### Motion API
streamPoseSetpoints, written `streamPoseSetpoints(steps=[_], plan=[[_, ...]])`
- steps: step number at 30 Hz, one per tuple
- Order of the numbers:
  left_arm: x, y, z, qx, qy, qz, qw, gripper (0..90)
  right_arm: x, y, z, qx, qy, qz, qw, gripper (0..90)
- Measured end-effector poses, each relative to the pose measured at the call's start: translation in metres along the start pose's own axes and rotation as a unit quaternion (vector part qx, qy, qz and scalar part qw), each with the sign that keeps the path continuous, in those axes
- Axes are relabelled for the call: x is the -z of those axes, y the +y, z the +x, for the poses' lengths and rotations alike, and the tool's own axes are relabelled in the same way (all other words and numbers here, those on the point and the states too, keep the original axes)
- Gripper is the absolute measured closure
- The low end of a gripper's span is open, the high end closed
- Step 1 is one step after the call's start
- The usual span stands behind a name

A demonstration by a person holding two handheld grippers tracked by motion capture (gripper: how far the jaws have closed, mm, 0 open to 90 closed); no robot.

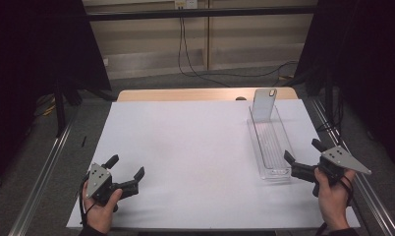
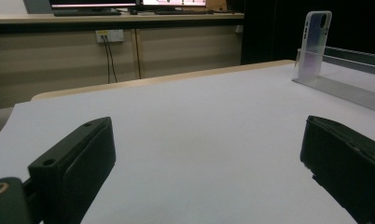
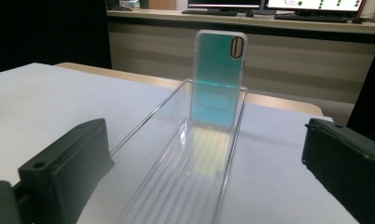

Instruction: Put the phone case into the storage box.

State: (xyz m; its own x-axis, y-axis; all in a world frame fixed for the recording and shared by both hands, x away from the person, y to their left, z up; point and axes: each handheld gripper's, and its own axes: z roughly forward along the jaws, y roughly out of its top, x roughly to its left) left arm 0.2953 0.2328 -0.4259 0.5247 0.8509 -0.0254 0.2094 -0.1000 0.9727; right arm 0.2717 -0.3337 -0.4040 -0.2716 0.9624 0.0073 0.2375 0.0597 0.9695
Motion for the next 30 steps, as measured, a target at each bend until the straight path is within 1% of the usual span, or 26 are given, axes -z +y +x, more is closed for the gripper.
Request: streamPoseSetpoints(steps=[4,6,11,14,17,18,19,21,22,23,24,25,28,30], plan=[[0.002,-0.001,-0.001,0.002,-0.001,0.002,1.0,3.3,0.005,-0.006,0.002,-0.003,0.001,0.003,1.0,0.0],[0.004,-0.001,-0.001,0.003,0.001,0.001,1.0,3.3,0.009,-0.01,0.002,-0.009,0.003,0.004,0.9999,0.0],[0.008,-0.002,-0.002,0.004,0.0,0.001,1.0,3.2,0.016,-0.017,0.005,-0.011,-0.001,0.006,0.9999,0.1],[0.011,-0.003,-0.004,0.004,0.001,0.009,1.0,3.3,0.02,-0.025,0.007,-0.013,-0.001,0.011,0.9999,0.3],[0.014,-0.004,-0.005,0.003,-0.001,0.009,1.0,3.3,0.024,-0.03,0.008,-0.01,-0.01,0.008,0.9999,0.1],[0.015,-0.005,-0.005,0.0,-0.005,0.011,0.9999,3.3,0.026,-0.031,0.008,-0.01,-0.012,0.006,0.9999,0.0],[0.015,-0.005,-0.006,0.002,-0.006,0.01,0.9999,3.3,0.027,-0.032,0.007,-0.014,-0.016,0.006,0.9998,0.0],[0.015,-0.006,-0.006,-0.003,-0.003,0.015,0.9999,3.3,0.03,-0.036,0.008,-0.018,-0.023,0.009,0.9995,0.0],[0.015,-0.006,-0.006,-0.003,-0.001,0.017,0.9999,3.3,0.031,-0.037,0.008,-0.017,-0.025,0.012,0.9995,0.0],[0.014,-0.006,-0.006,-0.003,0.0,0.017,0.9999,3.3,0.032,-0.039,0.008,-0.022,-0.026,0.015,0.9993,0.1],[0.014,-0.007,-0.007,-0.001,0.0,0.016,0.9999,3.3,0.033,-0.04,0.007,-0.023,-0.03,0.011,0.9992,0.1],[0.013,-0.007,-0.007,-0.005,-0.001,0.019,0.9998,3.3,0.034,-0.041,0.007,-0.022,-0.035,0.008,0.9991,0.0],[0.012,-0.006,-0.007,-0.002,0.001,0.016,0.9999,3.3,0.033,-0.042,0.008,-0.024,-0.029,0.007,0.9993,0.1],[0.011,-0.006,-0.005,-0.001,0.005,0.017,0.9998,3.2,0.032,-0.042,0.009,-0.023,-0.027,0.007,0.9993,0.0]])
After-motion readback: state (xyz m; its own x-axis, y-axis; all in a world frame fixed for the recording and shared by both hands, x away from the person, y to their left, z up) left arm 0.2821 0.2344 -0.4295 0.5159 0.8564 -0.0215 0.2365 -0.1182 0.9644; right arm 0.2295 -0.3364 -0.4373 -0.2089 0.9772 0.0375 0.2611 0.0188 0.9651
